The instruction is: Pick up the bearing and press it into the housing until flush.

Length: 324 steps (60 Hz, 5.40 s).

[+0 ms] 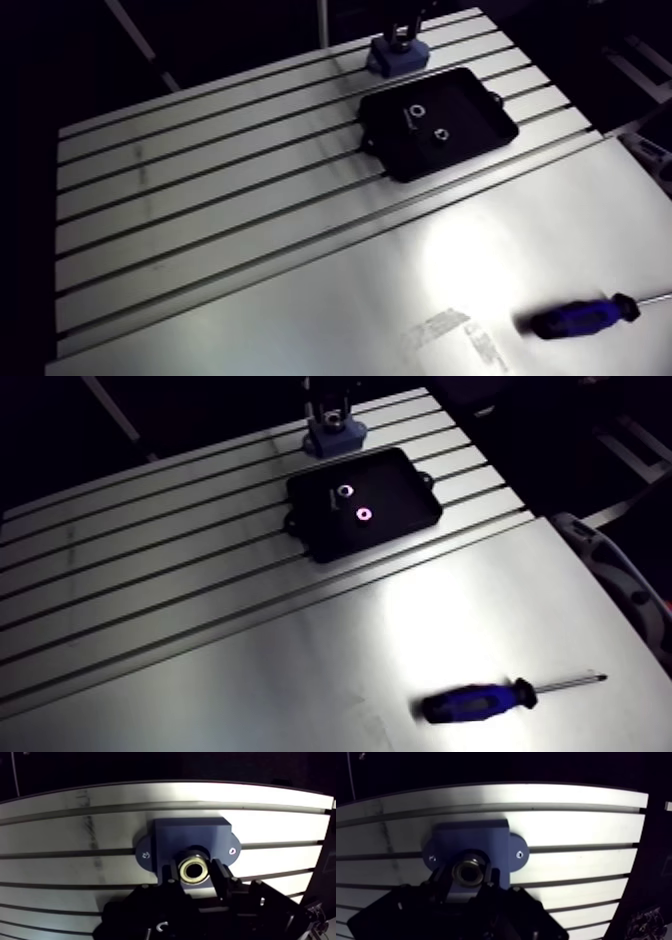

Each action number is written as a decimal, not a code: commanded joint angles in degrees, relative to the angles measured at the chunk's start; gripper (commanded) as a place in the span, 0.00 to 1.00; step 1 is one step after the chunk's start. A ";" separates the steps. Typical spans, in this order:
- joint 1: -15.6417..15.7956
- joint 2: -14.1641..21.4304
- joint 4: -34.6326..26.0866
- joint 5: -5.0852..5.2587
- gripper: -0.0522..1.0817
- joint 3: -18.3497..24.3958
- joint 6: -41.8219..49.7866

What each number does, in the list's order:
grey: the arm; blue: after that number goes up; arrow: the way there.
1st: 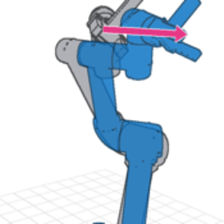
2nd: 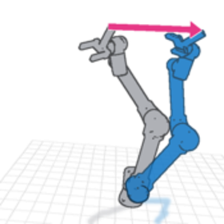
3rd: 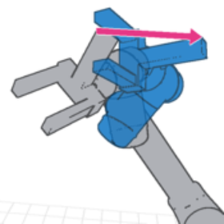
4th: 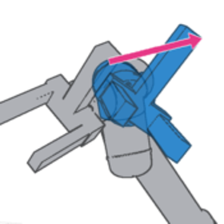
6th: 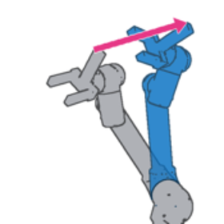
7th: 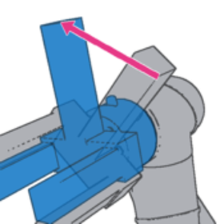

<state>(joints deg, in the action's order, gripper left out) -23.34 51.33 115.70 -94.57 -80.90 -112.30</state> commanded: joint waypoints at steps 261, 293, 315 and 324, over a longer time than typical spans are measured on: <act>-0.14 -0.67 0.01 -0.22 0.57 0.53 -0.08; -0.14 -0.67 0.10 -0.22 0.57 0.35 -0.07; -0.14 -0.84 0.10 -0.22 0.57 0.37 -0.07; -0.14 -1.29 0.10 -0.22 0.57 0.52 -0.07</act>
<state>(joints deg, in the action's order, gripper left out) -23.47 50.45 115.83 -94.77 -80.46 -112.37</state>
